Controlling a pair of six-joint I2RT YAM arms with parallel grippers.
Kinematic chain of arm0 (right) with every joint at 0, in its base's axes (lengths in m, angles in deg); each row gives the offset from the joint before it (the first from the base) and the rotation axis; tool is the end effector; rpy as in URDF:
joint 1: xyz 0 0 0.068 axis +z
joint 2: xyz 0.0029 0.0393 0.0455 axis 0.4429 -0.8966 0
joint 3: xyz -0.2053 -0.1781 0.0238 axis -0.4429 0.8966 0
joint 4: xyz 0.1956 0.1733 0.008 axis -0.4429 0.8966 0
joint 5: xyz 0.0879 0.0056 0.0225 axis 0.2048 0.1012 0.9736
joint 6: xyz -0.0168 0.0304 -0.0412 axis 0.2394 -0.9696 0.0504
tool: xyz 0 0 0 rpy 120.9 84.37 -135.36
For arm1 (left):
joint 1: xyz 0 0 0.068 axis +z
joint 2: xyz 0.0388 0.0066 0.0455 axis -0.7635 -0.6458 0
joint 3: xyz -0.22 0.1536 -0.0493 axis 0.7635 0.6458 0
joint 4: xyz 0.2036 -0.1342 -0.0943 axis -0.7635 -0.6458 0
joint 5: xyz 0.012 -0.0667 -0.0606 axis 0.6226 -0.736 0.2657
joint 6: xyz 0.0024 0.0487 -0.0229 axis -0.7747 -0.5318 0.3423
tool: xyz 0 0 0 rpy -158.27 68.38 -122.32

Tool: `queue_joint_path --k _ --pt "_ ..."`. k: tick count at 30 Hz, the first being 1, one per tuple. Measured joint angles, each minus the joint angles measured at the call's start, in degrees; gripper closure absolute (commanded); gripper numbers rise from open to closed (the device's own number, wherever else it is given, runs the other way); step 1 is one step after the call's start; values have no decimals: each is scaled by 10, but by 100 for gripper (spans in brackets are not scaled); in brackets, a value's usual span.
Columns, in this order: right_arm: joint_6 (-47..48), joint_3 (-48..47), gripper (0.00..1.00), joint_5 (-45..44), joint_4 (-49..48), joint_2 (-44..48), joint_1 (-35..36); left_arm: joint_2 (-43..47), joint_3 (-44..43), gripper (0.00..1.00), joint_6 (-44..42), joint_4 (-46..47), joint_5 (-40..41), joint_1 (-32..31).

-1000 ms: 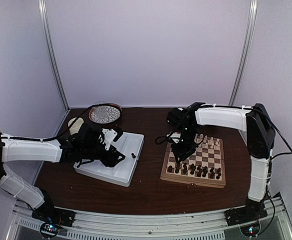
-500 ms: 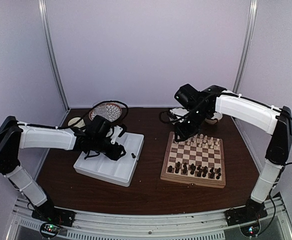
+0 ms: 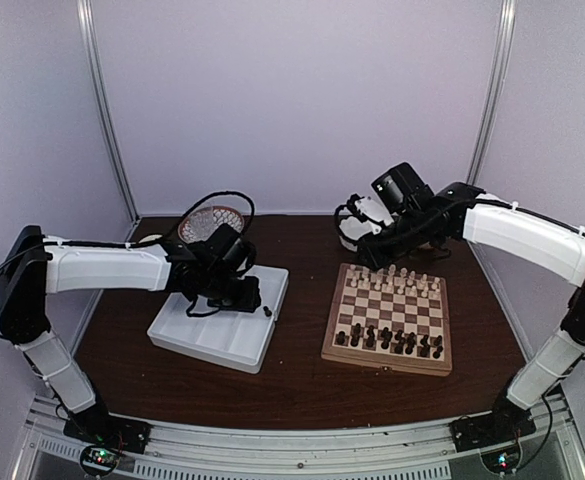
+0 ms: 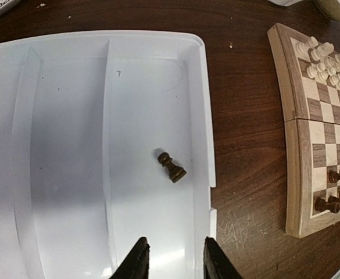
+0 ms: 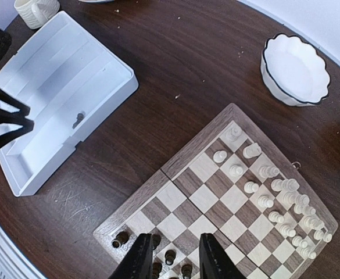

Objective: Set up the chess pieces on the board
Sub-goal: Pick up the pawn from the storage box.

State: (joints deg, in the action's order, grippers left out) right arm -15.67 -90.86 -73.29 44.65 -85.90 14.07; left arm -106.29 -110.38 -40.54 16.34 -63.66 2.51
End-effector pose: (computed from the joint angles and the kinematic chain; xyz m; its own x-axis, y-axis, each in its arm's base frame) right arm 0.2586 0.2230 0.3199 -0.6921 -0.4147 -0.5907 -0.5913 0.7952 0.1345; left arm 0.2398 -0.2545 0.2102 -0.8707 -0.0273 -0.4911 0.1559 0.9316 -0.3282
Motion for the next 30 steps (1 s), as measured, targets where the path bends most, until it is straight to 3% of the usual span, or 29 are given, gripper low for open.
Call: queue_joint_path --k 5,12,30 --pt "4 72 70 -22 -66 40 0 -13 -53 64 72 -45 64 -46" --pt "3 163 69 -32 -153 116 0 -43 -83 61 148 -68 125 -48" --pt "4 210 68 -10 -241 158 0 -187 -172 63 235 -123 137 -48"
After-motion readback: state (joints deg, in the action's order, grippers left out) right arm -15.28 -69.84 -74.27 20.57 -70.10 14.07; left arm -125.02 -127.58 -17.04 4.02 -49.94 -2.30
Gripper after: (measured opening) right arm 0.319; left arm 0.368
